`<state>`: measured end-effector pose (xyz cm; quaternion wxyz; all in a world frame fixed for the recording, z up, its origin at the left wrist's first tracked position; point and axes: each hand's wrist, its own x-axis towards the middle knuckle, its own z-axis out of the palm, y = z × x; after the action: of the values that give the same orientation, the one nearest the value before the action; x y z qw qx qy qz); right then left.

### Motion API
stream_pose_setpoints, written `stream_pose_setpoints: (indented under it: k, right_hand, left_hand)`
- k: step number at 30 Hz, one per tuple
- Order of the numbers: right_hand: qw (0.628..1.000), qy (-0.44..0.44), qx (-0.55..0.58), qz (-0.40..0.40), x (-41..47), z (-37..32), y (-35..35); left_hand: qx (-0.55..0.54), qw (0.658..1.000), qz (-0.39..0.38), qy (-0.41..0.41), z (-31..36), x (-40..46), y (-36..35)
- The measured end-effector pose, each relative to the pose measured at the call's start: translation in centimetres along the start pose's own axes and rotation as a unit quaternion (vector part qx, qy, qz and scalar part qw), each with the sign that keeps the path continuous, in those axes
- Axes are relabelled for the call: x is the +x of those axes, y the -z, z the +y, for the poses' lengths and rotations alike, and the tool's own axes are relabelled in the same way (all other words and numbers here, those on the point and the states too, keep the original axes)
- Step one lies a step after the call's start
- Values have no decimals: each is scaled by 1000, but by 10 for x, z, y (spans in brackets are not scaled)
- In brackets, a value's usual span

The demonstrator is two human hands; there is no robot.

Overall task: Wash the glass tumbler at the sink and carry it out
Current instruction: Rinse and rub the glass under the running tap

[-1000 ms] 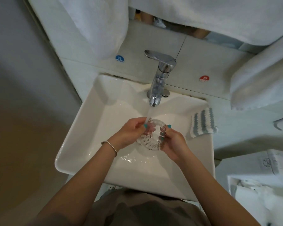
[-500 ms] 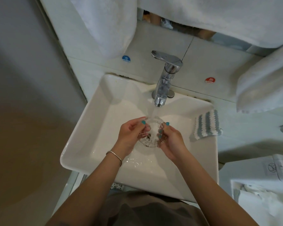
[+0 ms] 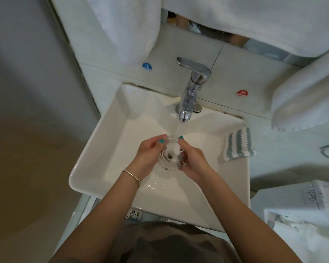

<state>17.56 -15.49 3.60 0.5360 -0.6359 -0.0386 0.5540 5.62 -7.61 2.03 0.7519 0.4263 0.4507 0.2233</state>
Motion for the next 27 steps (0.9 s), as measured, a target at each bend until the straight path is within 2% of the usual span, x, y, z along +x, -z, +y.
stream_pose_setpoints:
  k: [3,8,13,16,19,21,23,27]
  right_hand:
    - [1000,-7,24,-11,3,-3,-7]
    - [996,15,63,-60,5,1,-23]
    - [987,49,111,-109,8,10,-25]
    - [991,48,112,-61,10,12,-28]
    - [994,30,97,42,11,12,-35]
    - [995,5,62,83,13,9,-39]
    - [995,-9,36,93,13,7,-40]
    - [998,8,31,51,13,8,-35]
  left_hand:
    - [-63,998,8,-4,-1,-1,8]
    - [-119,987,109,7,2,-2,15]
    - [-157,977,141,-8,-1,-7,17]
    - [-167,976,140,-12,-4,-9,15]
    - [-111,985,133,-22,-7,-7,16]
    - [-85,989,121,-25,-7,-7,17]
    - [-74,990,116,-26,-7,-8,16]
    - [-81,987,139,-16,-9,-7,19]
